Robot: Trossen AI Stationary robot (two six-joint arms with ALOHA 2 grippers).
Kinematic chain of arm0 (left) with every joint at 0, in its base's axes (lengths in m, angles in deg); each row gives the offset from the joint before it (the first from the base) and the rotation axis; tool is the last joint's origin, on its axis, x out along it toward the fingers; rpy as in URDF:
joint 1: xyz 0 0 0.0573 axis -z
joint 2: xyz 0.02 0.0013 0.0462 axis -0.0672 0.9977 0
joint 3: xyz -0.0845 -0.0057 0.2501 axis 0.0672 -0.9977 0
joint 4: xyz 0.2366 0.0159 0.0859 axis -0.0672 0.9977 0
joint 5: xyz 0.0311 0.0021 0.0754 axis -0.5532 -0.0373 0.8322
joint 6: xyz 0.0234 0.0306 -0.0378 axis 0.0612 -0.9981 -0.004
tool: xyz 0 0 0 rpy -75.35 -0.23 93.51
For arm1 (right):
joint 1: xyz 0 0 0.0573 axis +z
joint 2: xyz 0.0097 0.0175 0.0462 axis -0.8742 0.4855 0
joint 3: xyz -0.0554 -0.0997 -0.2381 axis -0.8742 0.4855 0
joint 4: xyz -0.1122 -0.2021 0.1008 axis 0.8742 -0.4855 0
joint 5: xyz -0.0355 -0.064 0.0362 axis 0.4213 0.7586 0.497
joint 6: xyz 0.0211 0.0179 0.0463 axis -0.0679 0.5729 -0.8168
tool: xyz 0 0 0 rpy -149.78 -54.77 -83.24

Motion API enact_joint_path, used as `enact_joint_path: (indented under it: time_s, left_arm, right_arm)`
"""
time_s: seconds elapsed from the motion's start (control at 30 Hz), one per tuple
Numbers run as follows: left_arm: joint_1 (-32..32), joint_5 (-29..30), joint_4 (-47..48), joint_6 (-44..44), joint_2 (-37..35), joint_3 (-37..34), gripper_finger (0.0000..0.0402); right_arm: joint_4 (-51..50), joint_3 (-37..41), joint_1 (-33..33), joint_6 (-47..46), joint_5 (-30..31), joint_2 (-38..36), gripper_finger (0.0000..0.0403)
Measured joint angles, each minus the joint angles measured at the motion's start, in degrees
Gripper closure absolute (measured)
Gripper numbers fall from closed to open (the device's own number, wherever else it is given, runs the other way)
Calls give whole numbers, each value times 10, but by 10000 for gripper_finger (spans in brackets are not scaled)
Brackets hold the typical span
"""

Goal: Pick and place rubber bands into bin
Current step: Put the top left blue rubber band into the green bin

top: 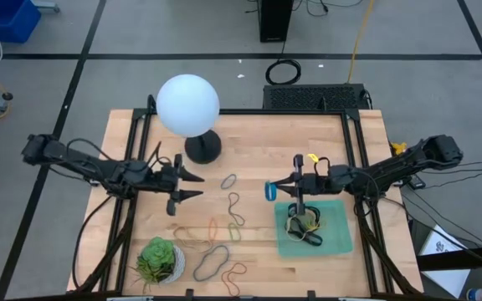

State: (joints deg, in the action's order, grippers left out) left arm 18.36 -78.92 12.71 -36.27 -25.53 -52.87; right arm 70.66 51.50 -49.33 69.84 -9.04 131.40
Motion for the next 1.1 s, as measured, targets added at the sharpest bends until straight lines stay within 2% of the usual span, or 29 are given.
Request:
enact_joint_path:
  time_s: [0.13,0.23,0.33,0.43,0.53,0.63,0.73,0.87,1.0,1.1]
  left_arm:
    - [0,-1,-33,11,-37,-61,215]
    - [0,-1,-51,12,-58,-87,215]
    - [0,-1,-51,17,-66,-95,215]
    - [0,-1,-50,23,-71,-96,215]
    - [-2,0,-46,23,-70,-95,215]
    - [-4,1,-48,23,-71,-95,215]
    - [-4,1,-46,23,-71,-95,215]
    - [-4,1,-47,23,-71,-95,215]
    - [-4,0,-47,23,-71,-95,215]
    - [-4,0,-47,23,-71,-95,215]
  right_arm:
    - [-107,-15,12,-20,32,-32,403]
    - [-255,-66,28,-27,77,-60,403]
    - [-466,-161,50,-48,114,-71,403]
    - [-690,-282,67,-121,134,-56,403]
    - [-882,-385,83,-229,131,-30,403]
    - [-1024,-463,99,-326,94,-8,403]
    - [-1084,-504,116,-420,42,4,403]
    - [-1122,-508,142,-530,-19,8,403]
    - [-1168,-492,178,-637,-39,21,403]
    - [-1165,-466,204,-680,-50,34,403]
